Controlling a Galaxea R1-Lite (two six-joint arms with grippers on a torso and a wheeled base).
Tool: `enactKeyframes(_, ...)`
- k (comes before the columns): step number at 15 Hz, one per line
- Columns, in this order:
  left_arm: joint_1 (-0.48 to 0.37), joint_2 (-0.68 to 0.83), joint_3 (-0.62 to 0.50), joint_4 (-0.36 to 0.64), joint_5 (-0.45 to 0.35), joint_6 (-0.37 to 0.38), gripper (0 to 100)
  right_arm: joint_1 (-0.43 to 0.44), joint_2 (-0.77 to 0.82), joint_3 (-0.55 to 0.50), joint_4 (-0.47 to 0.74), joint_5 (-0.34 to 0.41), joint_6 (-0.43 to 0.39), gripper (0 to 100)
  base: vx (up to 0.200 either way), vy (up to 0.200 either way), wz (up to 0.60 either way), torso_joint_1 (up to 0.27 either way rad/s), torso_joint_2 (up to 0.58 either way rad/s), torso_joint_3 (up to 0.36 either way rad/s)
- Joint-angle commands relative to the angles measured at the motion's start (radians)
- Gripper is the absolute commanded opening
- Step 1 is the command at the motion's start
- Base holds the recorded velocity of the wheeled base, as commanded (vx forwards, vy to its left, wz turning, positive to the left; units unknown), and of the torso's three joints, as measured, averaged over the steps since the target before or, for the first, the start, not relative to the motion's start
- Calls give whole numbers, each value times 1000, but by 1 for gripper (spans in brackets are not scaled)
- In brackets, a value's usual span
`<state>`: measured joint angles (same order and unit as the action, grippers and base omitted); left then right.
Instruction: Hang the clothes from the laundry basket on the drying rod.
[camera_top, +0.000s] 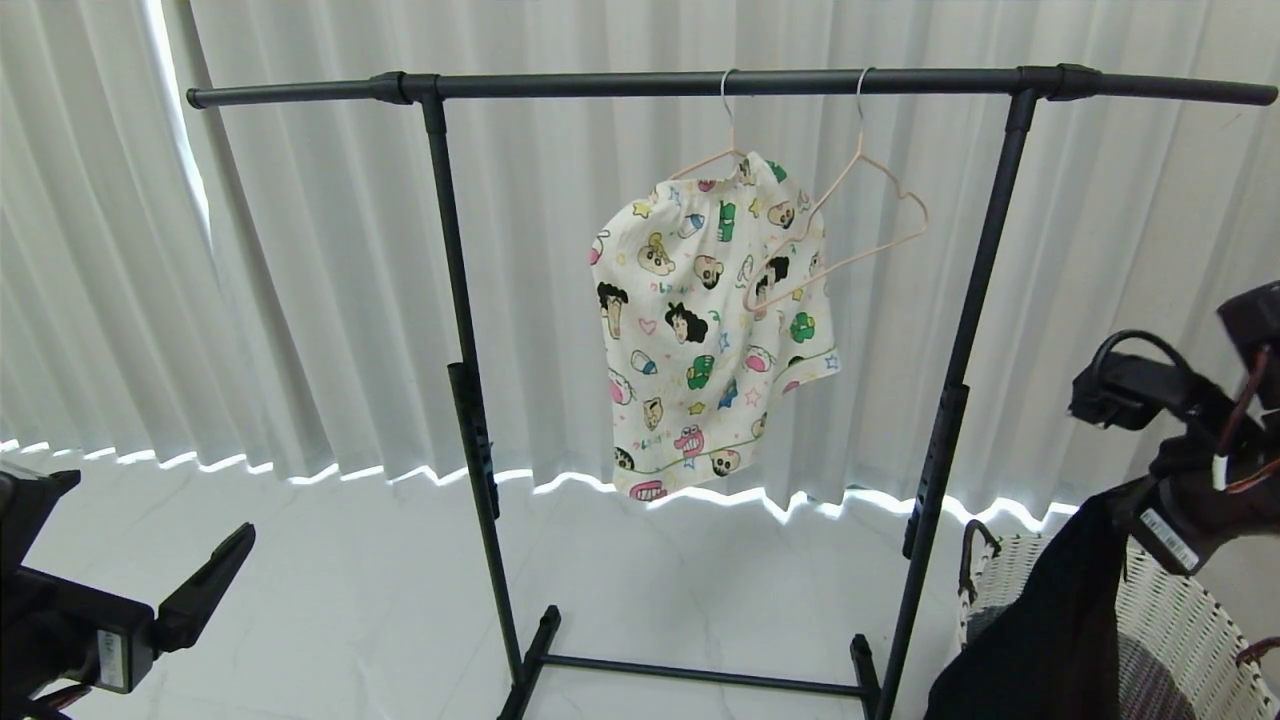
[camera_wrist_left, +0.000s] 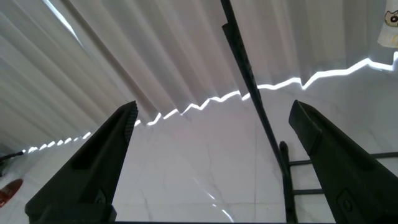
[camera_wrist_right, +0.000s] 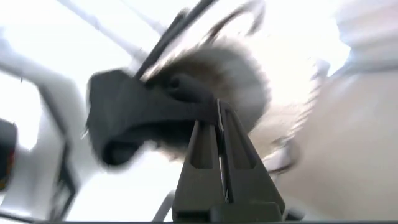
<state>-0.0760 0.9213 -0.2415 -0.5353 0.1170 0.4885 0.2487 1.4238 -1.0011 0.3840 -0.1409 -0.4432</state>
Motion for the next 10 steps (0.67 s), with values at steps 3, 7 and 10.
enactKeyframes(3, -1, 7, 1, 0, 1, -1, 100, 1, -85, -93, -1, -3, -5, 0, -200, 0, 0, 9, 2, -1)
enactKeyframes(7, -16, -1, -1, 0, -10, -2, 100, 4, -68, -140, -4, 17, -32, 0, -150, 0, 0, -4, 1, 3)
enactKeyframes(10, -163, -1, -24, 0, -172, -18, 100, 57, -9, -157, -91, 122, -26, 0, 0, 0, 0, 0, 0, 0)
